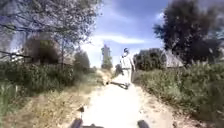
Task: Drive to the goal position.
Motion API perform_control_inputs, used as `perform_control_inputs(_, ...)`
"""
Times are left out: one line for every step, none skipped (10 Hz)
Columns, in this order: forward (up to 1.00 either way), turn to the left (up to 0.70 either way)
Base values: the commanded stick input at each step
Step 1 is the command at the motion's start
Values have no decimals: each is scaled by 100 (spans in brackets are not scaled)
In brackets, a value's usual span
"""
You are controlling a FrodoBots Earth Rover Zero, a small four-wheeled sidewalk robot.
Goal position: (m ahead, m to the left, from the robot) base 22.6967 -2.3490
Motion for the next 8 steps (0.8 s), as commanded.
perform_control_inputs(69, -6)
perform_control_inputs(69, 0)
perform_control_inputs(69, 0)
perform_control_inputs(69, -15)
perform_control_inputs(69, -13)
perform_control_inputs(69, 0)
perform_control_inputs(69, -20)
perform_control_inputs(69, -16)
